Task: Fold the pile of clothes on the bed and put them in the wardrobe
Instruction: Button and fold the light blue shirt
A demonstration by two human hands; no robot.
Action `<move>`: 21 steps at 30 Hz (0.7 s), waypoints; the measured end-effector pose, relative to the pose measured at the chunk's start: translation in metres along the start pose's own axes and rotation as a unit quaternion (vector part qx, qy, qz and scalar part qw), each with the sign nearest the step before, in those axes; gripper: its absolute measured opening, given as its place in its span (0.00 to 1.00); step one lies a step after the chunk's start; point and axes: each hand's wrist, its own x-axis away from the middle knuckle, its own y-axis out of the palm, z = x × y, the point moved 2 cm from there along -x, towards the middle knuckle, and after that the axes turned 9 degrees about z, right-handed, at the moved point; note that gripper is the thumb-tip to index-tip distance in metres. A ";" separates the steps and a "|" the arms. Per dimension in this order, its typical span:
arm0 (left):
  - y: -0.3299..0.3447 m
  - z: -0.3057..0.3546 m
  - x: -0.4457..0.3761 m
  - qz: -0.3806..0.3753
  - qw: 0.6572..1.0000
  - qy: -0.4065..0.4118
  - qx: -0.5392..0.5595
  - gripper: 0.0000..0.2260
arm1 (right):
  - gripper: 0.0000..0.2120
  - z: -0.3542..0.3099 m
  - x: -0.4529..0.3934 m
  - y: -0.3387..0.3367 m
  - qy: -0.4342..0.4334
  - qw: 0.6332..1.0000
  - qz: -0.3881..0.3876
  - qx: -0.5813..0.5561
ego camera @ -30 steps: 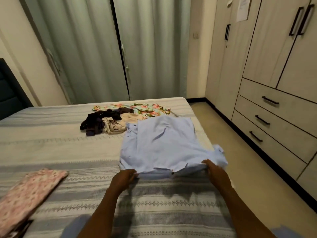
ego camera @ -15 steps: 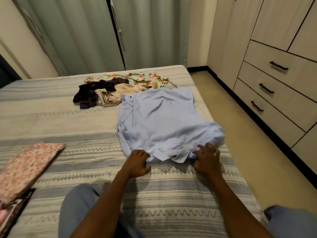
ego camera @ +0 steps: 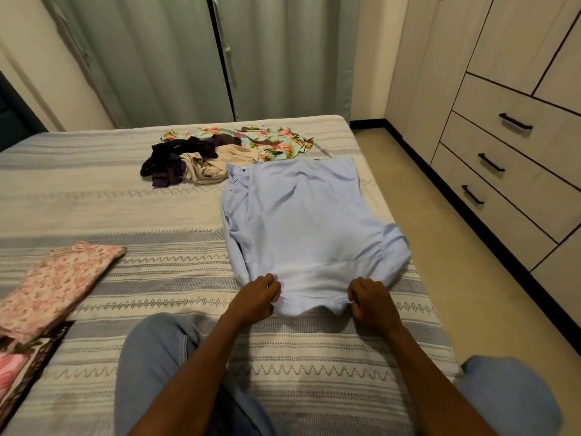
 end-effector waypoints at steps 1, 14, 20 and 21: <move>0.003 0.003 0.002 -0.008 1.000 -0.007 0.000 0.18 | 0.09 0.002 0.006 0.002 0.005 1.000 -0.026 0.010; 0.008 0.012 0.017 -0.005 0.998 0.058 -0.031 0.17 | 0.09 0.001 0.011 -0.014 -0.027 0.992 -0.126 0.007; -0.009 0.014 0.008 -0.076 0.989 -0.072 0.102 0.18 | 0.12 -0.003 -0.001 -0.013 0.031 0.960 -0.277 -0.031; -0.014 0.013 0.005 -0.060 0.983 -0.106 0.136 0.18 | 0.14 -0.004 -0.007 -0.012 0.048 0.959 -0.277 -0.041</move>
